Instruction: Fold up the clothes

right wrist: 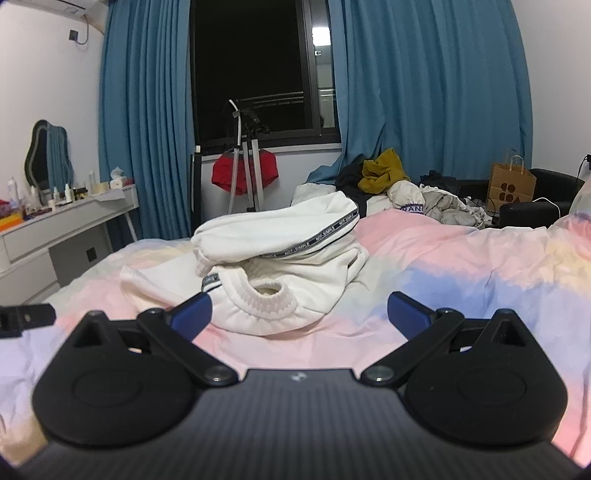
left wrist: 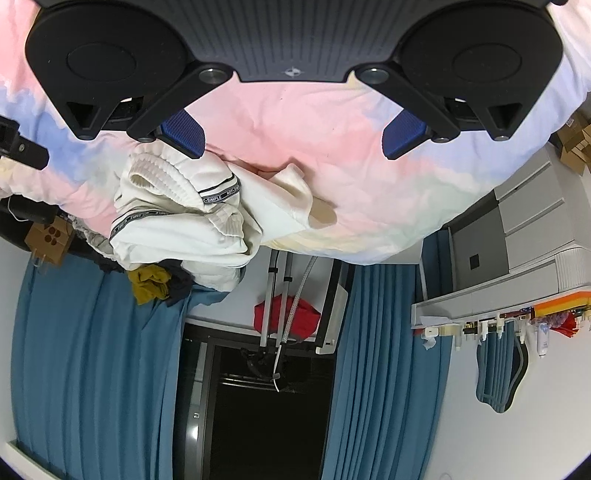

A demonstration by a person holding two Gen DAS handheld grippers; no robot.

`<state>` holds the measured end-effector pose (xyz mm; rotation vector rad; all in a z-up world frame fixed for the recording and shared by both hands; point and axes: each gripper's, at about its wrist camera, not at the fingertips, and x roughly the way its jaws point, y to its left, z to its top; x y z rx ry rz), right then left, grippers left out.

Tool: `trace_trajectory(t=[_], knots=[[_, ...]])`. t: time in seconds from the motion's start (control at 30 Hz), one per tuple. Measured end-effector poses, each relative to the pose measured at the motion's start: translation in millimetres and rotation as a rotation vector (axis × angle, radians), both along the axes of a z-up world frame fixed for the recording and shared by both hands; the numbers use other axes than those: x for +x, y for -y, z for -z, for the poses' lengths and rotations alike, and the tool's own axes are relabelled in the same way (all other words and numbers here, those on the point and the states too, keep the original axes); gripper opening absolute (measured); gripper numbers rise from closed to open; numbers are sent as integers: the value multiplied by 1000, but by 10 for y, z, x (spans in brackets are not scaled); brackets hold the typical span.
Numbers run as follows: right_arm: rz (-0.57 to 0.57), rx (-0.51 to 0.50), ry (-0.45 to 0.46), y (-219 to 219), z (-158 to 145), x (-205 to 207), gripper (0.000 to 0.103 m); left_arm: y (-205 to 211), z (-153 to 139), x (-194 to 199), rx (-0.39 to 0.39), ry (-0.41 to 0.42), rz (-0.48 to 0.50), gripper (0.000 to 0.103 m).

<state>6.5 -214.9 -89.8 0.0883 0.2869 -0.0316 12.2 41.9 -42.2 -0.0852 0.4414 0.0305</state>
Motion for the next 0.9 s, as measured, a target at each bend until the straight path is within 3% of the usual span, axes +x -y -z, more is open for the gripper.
trace_trajectory(t=[0.33, 0.57, 0.73, 0.8, 0.87, 0.9], knots=[[-12, 14, 19, 4, -38, -52, 103, 77, 85, 44, -32, -23, 42, 103], [-3, 139, -16, 185, -220, 64, 103, 149, 59, 355, -104, -74, 84, 103], [-18, 200, -46, 263, -272, 500, 100, 213, -11, 1022, -132, -67, 116, 101], [-14, 241, -121, 310, -132, 821, 95, 242, -20, 1330, -141, -69, 128, 99], [-13, 283, -181, 346, 59, 1101, 78, 283, 22, 1663, -163, -76, 152, 99], [-12, 304, -210, 363, 158, 1236, 76, 312, 77, 1834, -172, -84, 166, 99]])
